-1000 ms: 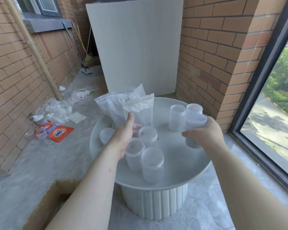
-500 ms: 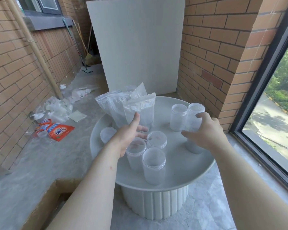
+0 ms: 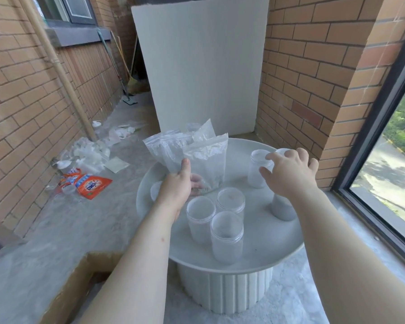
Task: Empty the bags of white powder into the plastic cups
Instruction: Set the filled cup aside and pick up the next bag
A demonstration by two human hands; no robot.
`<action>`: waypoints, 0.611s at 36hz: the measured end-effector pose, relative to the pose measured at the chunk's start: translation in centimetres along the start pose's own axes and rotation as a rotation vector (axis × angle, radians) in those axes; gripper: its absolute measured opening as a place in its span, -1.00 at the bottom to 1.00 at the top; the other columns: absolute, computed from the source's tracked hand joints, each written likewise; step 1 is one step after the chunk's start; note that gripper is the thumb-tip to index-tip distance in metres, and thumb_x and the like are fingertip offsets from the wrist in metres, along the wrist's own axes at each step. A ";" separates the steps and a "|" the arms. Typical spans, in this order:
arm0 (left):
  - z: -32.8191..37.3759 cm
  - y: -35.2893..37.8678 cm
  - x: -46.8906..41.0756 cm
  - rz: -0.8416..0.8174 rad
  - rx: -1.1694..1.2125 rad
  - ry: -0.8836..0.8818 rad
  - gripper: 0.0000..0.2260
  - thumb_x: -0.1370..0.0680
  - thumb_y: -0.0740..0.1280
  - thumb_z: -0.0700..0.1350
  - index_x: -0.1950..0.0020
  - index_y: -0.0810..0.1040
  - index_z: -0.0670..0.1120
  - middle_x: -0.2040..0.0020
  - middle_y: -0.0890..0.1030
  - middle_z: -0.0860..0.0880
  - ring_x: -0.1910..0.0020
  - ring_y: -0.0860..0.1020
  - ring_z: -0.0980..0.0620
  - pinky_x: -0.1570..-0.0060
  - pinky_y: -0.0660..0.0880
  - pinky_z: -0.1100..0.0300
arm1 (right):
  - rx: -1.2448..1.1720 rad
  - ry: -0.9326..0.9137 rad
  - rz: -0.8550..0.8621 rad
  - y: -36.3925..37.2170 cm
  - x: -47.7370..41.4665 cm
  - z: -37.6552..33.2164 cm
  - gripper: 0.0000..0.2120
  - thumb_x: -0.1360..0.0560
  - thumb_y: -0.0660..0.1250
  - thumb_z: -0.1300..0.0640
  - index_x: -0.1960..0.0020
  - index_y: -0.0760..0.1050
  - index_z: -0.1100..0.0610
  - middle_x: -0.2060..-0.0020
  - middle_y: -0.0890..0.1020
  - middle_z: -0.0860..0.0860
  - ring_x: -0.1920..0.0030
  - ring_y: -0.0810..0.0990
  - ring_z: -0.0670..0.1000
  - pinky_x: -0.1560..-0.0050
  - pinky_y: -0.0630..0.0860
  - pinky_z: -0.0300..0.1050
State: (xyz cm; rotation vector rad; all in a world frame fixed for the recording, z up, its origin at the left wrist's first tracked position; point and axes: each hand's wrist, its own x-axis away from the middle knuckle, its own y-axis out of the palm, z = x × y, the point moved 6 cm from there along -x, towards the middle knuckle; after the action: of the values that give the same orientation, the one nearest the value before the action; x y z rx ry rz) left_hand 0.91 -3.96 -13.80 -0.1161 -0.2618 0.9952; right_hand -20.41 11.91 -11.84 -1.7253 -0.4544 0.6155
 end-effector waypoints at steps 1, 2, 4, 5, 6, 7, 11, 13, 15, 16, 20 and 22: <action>0.1 -0.4 -0.1 0.030 0.014 0.013 -0.42 -0.66 0.03 0.24 0.05 0.64 -0.17 0.16 0.73 -0.11 0.13 0.70 -0.10 -0.08 0.55 0.04 | 0.006 -0.001 -0.019 0.1 -0.1 -0.1 -0.56 -0.62 0.16 -0.22 -0.47 0.33 -0.16 -0.43 0.38 0.11 -0.47 0.15 0.19 -0.45 0.12 0.22; 0.2 -0.8 -0.3 0.064 0.028 0.025 -0.44 -0.67 0.04 0.22 0.06 0.64 -0.17 0.15 0.73 -0.12 0.16 0.70 -0.09 -0.05 0.55 0.05 | 0.009 -0.002 -0.040 0.2 -0.2 -0.1 -0.56 -0.62 0.15 -0.21 -0.48 0.32 -0.17 -0.45 0.37 0.11 -0.49 0.12 0.20 -0.45 0.10 0.23; 0.3 -1.5 -0.3 0.138 0.059 0.049 -0.49 -0.67 0.07 0.19 0.09 0.63 -0.16 0.15 0.72 -0.12 0.26 0.67 -0.04 0.05 0.53 0.09 | 0.017 -0.006 -0.068 0.5 -0.2 -0.2 -0.57 -0.63 0.15 -0.18 -0.48 0.32 -0.18 -0.47 0.37 0.08 -0.51 0.12 0.21 -0.45 0.10 0.24; 0.4 -1.8 -0.4 0.176 0.073 0.062 -0.52 -0.67 0.10 0.17 0.11 0.63 -0.15 0.16 0.72 -0.11 0.31 0.66 -0.01 0.09 0.52 0.10 | 0.016 -0.009 -0.068 0.5 -0.1 -0.3 -0.58 -0.63 0.16 -0.16 -0.47 0.34 -0.18 -0.46 0.40 0.07 -0.50 0.14 0.21 -0.45 0.11 0.24; 0.5 -2.1 -0.4 0.212 0.084 0.074 -0.54 -0.66 0.12 0.16 0.13 0.62 -0.14 0.17 0.71 -0.08 0.33 0.64 0.00 0.10 0.52 0.10 | 0.009 -0.011 -0.059 0.4 -0.1 -0.4 -0.60 -0.63 0.17 -0.13 -0.46 0.37 -0.17 -0.44 0.42 0.05 -0.48 0.17 0.20 -0.44 0.13 0.22; 0.6 -2.3 -0.3 0.239 0.093 0.085 -0.57 -0.65 0.15 0.15 0.13 0.62 -0.12 0.19 0.70 -0.04 0.33 0.64 0.00 0.08 0.52 0.08 | 0.002 -0.012 -0.045 0.2 -0.1 -0.5 -0.62 -0.63 0.18 -0.11 -0.44 0.41 -0.15 -0.42 0.44 0.04 -0.46 0.21 0.19 -0.44 0.14 0.20; 1.4 -2.3 -0.5 0.237 0.078 0.163 -0.70 -0.64 0.21 0.10 0.10 0.62 -0.04 0.28 0.57 0.08 0.34 0.60 0.04 0.16 0.50 0.12 | 0.028 -0.029 -0.030 0.0 0.1 -1.3 -0.66 -0.63 0.20 -0.10 -0.38 0.47 -0.12 -0.36 0.49 0.04 -0.38 0.29 0.18 -0.38 0.17 0.18; 1.9 -1.8 -0.5 0.188 0.062 0.210 -0.75 -0.65 0.22 0.06 0.04 0.62 -0.01 0.24 0.56 0.11 0.31 0.59 0.06 0.20 0.47 0.14 | 0.033 -0.029 -0.033 0.1 0.2 -1.4 -0.67 -0.63 0.19 -0.08 -0.36 0.49 -0.10 -0.31 0.52 0.06 -0.35 0.31 0.18 -0.37 0.16 0.18; 2.2 -1.2 -0.7 0.135 0.052 0.228 -0.79 -0.65 0.22 0.03 -0.03 0.62 0.01 0.17 0.59 0.16 0.24 0.60 0.04 0.16 0.46 0.13 | 0.032 -0.026 -0.027 0.1 0.2 -1.4 -0.69 -0.63 0.19 -0.06 -0.33 0.50 -0.06 -0.27 0.54 0.06 -0.34 0.31 0.18 -0.38 0.14 0.19; 2.2 -1.0 -0.8 0.107 0.050 0.226 -0.80 -0.65 0.22 0.02 -0.05 0.62 0.01 0.13 0.60 0.16 0.21 0.60 0.03 0.15 0.46 0.13 | 0.028 -0.023 -0.027 0.1 0.2 -1.3 -0.70 -0.64 0.19 -0.06 -0.32 0.50 -0.06 -0.26 0.55 0.06 -0.35 0.31 0.18 -0.39 0.13 0.20; 1.8 -0.3 -1.0 0.040 0.026 0.207 -0.80 -0.65 0.23 0.03 -0.08 0.64 0.05 0.11 0.64 0.13 0.11 0.64 0.01 0.09 0.46 0.11 | 0.035 -0.030 -0.036 0.3 0.0 -1.3 -0.74 -0.65 0.19 -0.05 -0.27 0.51 -0.04 -0.18 0.58 0.06 -0.34 0.30 0.18 -0.40 0.09 0.24; 1.7 -0.2 -1.2 0.040 0.034 0.202 -0.80 -0.64 0.24 0.03 -0.09 0.65 0.06 0.13 0.66 0.10 0.10 0.65 0.02 0.05 0.46 0.09 | 0.044 -0.036 -0.037 0.3 0.0 -1.3 -0.75 -0.65 0.19 -0.06 -0.27 0.51 -0.05 -0.17 0.58 0.06 -0.35 0.29 0.18 -0.41 0.08 0.26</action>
State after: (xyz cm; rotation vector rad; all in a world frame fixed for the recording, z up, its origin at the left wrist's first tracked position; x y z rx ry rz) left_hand -0.03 -5.09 -12.33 -0.1907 -0.0577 1.0189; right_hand -19.68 10.83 -11.94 -1.6629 -0.4940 0.6265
